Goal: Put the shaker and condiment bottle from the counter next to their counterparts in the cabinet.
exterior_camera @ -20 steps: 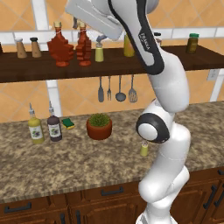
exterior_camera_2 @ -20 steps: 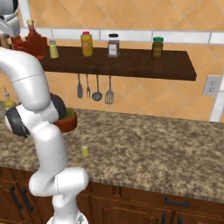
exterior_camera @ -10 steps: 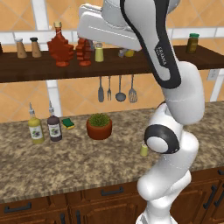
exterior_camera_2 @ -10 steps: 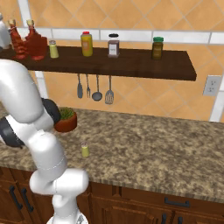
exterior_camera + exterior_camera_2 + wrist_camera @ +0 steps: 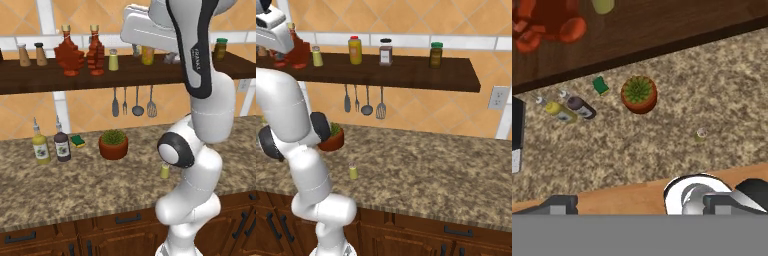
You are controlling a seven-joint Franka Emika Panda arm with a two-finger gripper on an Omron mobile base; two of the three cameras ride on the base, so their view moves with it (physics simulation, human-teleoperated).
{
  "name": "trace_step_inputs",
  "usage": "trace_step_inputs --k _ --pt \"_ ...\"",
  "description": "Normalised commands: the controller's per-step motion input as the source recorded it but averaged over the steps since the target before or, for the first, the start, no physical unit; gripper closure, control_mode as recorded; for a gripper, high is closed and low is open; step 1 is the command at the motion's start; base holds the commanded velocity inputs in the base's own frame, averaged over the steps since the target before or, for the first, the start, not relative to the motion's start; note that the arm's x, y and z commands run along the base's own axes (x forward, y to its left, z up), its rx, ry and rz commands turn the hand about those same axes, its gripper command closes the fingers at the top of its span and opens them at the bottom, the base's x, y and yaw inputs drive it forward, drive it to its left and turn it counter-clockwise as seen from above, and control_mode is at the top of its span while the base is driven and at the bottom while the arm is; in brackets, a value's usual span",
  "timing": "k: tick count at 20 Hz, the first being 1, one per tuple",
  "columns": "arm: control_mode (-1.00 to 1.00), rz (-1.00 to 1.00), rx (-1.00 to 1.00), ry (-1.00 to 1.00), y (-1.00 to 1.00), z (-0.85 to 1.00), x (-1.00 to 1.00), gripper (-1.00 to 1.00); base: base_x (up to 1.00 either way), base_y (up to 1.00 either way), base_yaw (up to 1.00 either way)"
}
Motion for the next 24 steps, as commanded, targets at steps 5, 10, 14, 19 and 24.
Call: trace_step_inputs --k 5,10,14,19,24 --pt "-1.0 0.0 -0.03 -0.11 -0.02 -0.76 -0.73 -1.0 0.0 0.0 0.0" --pt "-1.0 0.0 -0.01 -0.19 -0.39 -1.0 -1.0 -1.0 0.0 0.0 0.0" --pt "-1.0 0.0 0.0 -0.18 -0.67 -1.0 -1.0 -1.0 0.0 0.0 0.0" --pt "-1.0 -0.01 0.13 -0.02 -0.32 -0.47 -0.43 -1.0 0.0 0.0 0.0" --pt "-1.0 -0.06 0.22 -0.34 -0.88 -0.18 0.32 -1.0 0.0 0.0 0.0"
